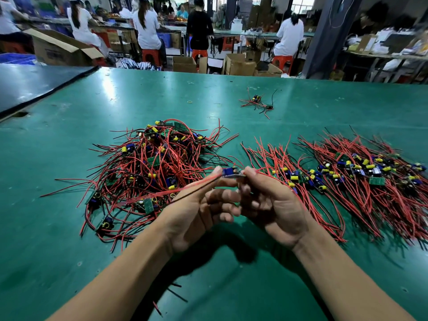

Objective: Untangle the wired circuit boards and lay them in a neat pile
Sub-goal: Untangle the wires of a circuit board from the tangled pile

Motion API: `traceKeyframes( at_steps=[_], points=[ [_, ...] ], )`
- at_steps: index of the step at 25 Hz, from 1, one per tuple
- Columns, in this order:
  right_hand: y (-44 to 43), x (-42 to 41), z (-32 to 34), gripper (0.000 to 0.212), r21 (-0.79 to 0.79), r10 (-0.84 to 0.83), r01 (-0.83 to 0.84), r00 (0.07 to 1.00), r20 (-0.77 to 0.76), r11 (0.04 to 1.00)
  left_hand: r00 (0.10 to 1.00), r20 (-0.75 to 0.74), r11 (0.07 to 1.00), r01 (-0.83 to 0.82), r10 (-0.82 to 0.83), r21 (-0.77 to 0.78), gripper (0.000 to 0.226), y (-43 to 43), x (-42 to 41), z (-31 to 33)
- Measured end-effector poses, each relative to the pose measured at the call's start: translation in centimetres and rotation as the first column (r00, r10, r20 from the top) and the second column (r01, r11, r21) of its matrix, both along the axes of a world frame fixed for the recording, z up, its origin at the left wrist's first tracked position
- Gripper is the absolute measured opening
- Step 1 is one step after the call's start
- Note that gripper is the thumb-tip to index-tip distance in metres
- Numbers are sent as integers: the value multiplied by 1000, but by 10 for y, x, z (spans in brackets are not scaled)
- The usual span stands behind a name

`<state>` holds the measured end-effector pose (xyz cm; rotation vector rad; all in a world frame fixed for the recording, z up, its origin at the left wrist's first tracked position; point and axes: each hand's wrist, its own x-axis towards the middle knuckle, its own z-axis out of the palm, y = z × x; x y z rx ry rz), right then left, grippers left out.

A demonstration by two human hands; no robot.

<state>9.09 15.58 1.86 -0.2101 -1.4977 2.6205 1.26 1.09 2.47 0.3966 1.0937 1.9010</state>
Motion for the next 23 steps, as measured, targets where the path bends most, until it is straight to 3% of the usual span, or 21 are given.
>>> traceKeyframes(
  at_steps=[2,8,14,23],
  points=[
    [-1,0,0,53,56,14,-14,1000,3,998,999,-1,999,42,-42,-2,33,0,0,1],
    [3,-1,1,20,99,-30,26,999,35,995,999,-45,1000,-8,7,-10,5,0,0,-7],
    [4,-1,-2,21,242,-97,70,990,104,968,993,-107,995,-49,40,-89,19,2,-4,-13],
    [3,-4,-6,20,207,-187,161,976,112,965,982,-178,984,-87,59,-155,21,4,-5,-17]
  ],
)
